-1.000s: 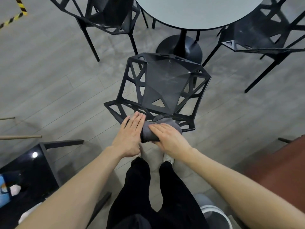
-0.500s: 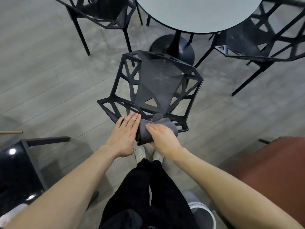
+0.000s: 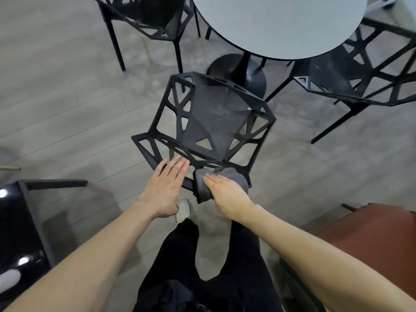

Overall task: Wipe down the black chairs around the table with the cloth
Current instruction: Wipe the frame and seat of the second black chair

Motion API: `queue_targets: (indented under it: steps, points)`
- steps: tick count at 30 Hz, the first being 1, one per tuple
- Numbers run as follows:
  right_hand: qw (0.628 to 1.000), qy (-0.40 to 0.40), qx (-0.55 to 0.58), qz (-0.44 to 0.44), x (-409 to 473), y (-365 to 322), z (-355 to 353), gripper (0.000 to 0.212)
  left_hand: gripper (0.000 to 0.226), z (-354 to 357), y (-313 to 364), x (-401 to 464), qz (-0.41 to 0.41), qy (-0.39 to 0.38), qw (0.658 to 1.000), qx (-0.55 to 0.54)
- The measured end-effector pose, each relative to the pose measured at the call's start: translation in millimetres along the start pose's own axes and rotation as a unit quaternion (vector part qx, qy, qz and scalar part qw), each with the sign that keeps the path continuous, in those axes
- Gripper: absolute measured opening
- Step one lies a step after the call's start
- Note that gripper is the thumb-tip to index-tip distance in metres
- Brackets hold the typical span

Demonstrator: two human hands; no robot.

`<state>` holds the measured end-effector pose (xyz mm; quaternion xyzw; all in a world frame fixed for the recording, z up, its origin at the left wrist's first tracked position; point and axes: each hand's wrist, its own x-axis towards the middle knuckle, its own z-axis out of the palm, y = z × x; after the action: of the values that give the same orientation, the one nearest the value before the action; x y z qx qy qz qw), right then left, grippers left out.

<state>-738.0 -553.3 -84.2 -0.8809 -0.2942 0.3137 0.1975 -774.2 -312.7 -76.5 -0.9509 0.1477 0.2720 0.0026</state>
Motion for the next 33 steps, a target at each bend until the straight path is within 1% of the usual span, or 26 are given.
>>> queue_targets:
  steps: [1,3,6,8,9,11,14,16,18,19,21,23,25,27,30,31,33]
  points:
    - [1.000,0.003,0.014,-0.012,-0.9,6.3,0.5,0.065,0.138,-0.6,0.8,-0.2,-0.005,-0.002,1.000,0.003]
    - [0.999,-0.021,0.031,-0.025,-10.6,41.9,-7.8,0.065,0.147,-3.6,4.9,0.5,-0.024,-0.016,1.000,0.005]
    - [0.997,-0.078,-0.003,0.014,-21.5,121.6,-31.5,0.069,0.163,-10.2,14.4,3.3,-0.087,-0.054,0.995,0.018]
    - [0.992,-0.118,0.011,0.040,-19.8,143.6,-41.1,0.076,0.168,-17.1,26.7,3.1,-0.143,-0.069,0.987,0.014]
    - [0.991,-0.125,0.028,0.042,-18.0,143.6,-40.8,0.077,0.169,-18.9,35.8,2.9,-0.163,-0.070,0.984,0.008]
    - [0.990,-0.124,0.056,0.031,-16.3,133.5,-35.1,0.076,0.166,-18.5,61.3,3.4,-0.162,-0.062,0.985,-0.020]
    - [0.988,-0.120,0.088,-0.034,-12.7,104.8,-27.9,0.082,0.160,-14.1,88.1,5.6,-0.154,-0.026,0.985,-0.080]
    - [0.984,-0.111,0.104,-0.089,-7.0,80.7,-24.6,0.083,0.160,-15.9,87.6,6.9,-0.155,-0.036,0.983,-0.094]
    - [0.978,-0.111,0.121,-0.127,-2.4,72.8,-20.4,0.082,0.161,-16.9,85.1,5.0,-0.157,-0.046,0.983,-0.086]
    - [0.976,-0.116,0.125,-0.133,-0.7,80.3,-19.2,0.083,0.161,-17.1,85.1,4.7,-0.162,-0.049,0.982,-0.079]
    - [0.978,-0.137,0.115,-0.111,-1.1,113.8,-21.1,0.086,0.161,-17.4,87.5,5.9,-0.170,-0.056,0.981,-0.073]
    - [0.983,-0.150,0.089,-0.053,-3.1,151.6,-27.4,0.087,0.160,-17.1,89.0,6.5,-0.174,-0.056,0.980,-0.077]
    - [0.982,-0.166,0.083,-0.021,-2.0,161.3,-30.2,0.088,0.158,-16.9,87.8,5.4,-0.177,-0.051,0.979,-0.082]
    - [0.983,-0.166,0.070,-0.039,-0.1,137.9,-28.9,0.090,0.156,-15.7,87.5,4.0,-0.178,-0.034,0.979,-0.088]
    - [0.979,-0.145,0.082,-0.117,-3.1,93.5,-24.3,0.093,0.159,-14.3,85.6,3.2,-0.170,-0.025,0.981,-0.095]
    - [0.977,-0.147,0.083,-0.130,-4.5,86.9,-24.4,0.094,0.160,-12.9,84.8,2.7,-0.169,-0.023,0.981,-0.092]
    - [0.975,-0.151,0.086,-0.141,-2.1,99.5,-23.9,0.094,0.162,-12.8,83.1,2.9,-0.167,-0.027,0.981,-0.090]
